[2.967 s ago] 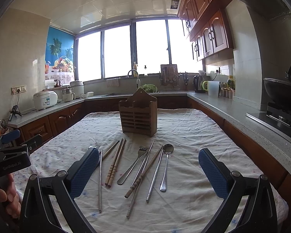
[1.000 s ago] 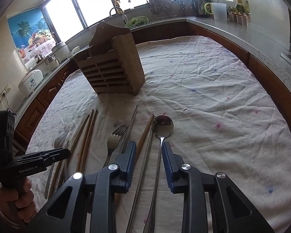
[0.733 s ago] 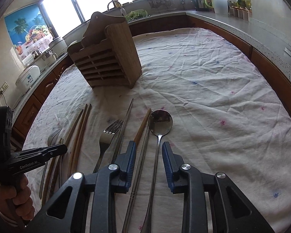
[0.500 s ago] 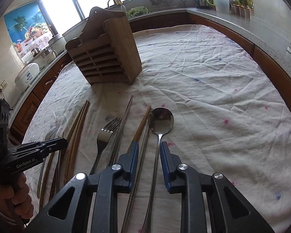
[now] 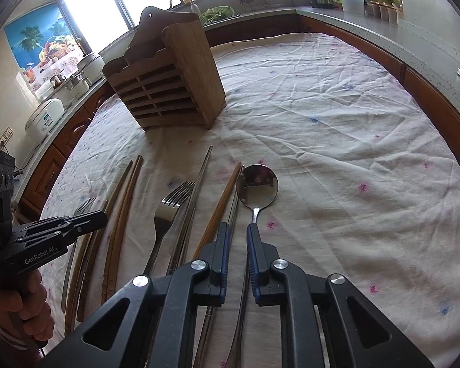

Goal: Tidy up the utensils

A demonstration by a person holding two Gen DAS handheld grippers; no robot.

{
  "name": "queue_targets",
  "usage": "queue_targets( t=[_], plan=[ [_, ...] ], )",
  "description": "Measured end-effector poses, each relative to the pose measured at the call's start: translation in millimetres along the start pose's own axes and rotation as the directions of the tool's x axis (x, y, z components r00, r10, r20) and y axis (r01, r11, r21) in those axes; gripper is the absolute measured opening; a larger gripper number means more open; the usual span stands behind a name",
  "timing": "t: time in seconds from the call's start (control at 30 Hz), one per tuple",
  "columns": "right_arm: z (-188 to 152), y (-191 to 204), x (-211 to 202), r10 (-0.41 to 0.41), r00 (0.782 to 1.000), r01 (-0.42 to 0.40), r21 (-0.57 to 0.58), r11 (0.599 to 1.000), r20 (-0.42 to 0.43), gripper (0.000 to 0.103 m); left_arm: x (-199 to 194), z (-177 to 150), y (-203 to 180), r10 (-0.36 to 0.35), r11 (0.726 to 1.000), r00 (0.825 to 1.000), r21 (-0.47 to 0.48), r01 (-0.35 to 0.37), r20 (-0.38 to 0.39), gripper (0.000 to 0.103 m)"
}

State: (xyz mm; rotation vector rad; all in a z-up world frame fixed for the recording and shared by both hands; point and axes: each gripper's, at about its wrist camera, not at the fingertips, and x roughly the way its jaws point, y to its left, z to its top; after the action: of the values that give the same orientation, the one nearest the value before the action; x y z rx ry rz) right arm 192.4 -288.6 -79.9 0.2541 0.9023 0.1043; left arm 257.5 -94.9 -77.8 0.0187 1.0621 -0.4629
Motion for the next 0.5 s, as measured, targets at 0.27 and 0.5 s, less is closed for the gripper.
queue_targets(
  t=[0.27, 0.5],
  plan=[
    [9, 0, 15, -0.061, 0.998, 0.060, -0.017, 0.998, -0.031, 0.014, 7, 10, -9, 0.034, 0.996, 0.998, 0.083, -0.030, -0.052, 0.005],
    [18, 8, 25, -0.098, 0.993, 0.092, -0.087, 0.992, -0.064, 0.015, 13, 12, -17, 0.107, 0.972, 0.988, 0.222, -0.080, -0.113, 0.005]
  ],
)
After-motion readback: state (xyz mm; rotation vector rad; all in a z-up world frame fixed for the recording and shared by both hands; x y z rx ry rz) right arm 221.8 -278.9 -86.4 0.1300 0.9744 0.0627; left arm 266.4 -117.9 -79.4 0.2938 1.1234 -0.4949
